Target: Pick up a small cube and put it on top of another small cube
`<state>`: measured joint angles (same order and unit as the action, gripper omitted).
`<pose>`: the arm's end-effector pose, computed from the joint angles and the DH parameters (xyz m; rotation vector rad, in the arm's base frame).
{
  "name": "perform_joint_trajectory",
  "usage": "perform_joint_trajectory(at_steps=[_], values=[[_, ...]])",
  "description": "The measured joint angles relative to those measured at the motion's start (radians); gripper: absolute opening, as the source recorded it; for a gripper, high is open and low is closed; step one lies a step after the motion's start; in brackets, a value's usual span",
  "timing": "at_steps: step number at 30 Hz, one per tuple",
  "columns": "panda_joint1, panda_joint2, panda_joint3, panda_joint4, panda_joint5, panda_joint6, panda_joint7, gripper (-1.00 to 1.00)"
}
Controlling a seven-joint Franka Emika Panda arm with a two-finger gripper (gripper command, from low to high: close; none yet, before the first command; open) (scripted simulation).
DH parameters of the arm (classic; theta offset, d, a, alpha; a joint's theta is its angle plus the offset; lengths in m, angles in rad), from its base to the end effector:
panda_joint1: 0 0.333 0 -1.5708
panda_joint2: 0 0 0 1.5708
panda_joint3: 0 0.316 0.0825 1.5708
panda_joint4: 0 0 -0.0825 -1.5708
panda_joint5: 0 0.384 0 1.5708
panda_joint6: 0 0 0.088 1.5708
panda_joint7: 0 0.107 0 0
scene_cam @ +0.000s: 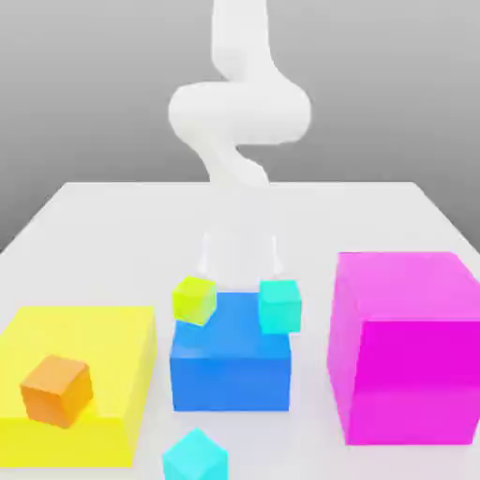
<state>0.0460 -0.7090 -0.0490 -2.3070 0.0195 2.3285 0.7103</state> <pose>0.3802 -0.0073 0.6772 -2.5132 0.9484 -0.9364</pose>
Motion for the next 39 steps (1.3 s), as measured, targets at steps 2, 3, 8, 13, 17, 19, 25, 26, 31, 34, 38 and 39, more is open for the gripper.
perform_joint_trajectory(at_steps=[2,3,8,13,17,19,25,26,31,34,38,39], values=[[0.035,0.077,-0.039,-0.006,0.020,0.024,-0.079,0.00],[0.052,0.114,-0.058,-0.009,0.031,0.036,-0.117,0.00],[0.119,0.296,-0.138,-0.023,0.093,0.092,-0.312,0.00],[0.162,0.479,-0.193,-0.036,0.161,0.147,-0.512,0.00],[0.173,0.624,-0.213,-0.047,0.208,0.192,-0.665,0.00],[0.172,0.695,-0.215,-0.053,0.222,0.215,-0.736,0.00],[0.146,0.896,-0.209,-0.073,0.205,0.294,-0.905,0.00],[0.142,0.927,-0.211,-0.077,0.192,0.308,-0.926,0.00],[0.106,1.097,-0.178,-0.066,0.203,0.418,-1.007,0.00],[0.078,1.162,-0.145,-0.053,0.231,0.469,-1.030,-1.00],[0.078,1.162,-0.145,-0.053,0.231,0.466,-1.030,-1.00],[0.072,1.175,-0.138,-0.050,0.237,0.476,-1.035,-1.00]])
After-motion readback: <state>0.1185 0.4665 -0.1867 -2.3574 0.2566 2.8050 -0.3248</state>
